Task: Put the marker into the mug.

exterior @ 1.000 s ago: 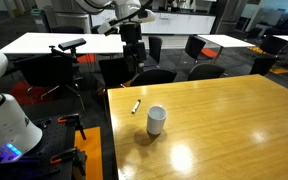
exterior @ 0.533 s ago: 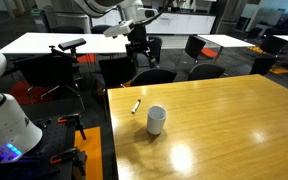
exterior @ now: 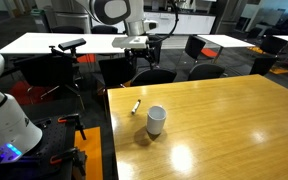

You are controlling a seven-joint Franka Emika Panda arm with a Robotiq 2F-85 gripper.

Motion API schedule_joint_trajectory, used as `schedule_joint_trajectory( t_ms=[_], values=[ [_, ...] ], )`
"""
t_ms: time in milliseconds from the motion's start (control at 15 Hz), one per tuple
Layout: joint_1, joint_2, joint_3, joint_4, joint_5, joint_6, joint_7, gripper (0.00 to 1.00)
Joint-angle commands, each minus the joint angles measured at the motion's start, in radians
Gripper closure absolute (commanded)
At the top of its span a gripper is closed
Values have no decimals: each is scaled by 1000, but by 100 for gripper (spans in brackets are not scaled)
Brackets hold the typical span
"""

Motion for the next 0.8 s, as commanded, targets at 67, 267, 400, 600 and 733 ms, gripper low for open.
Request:
schedule_joint_trajectory(
  t_ms=[67, 267, 400, 600, 733],
  values=[
    [22, 73, -3, 5, 129, 22, -190, 0],
    [14, 122, 10, 6, 132, 36, -238, 0],
    [9, 158, 16, 8, 120, 55, -247, 0],
    [0, 216, 27, 22, 118, 76, -254, 0],
    [-3, 198, 34, 6, 107, 50, -219, 0]
  ],
)
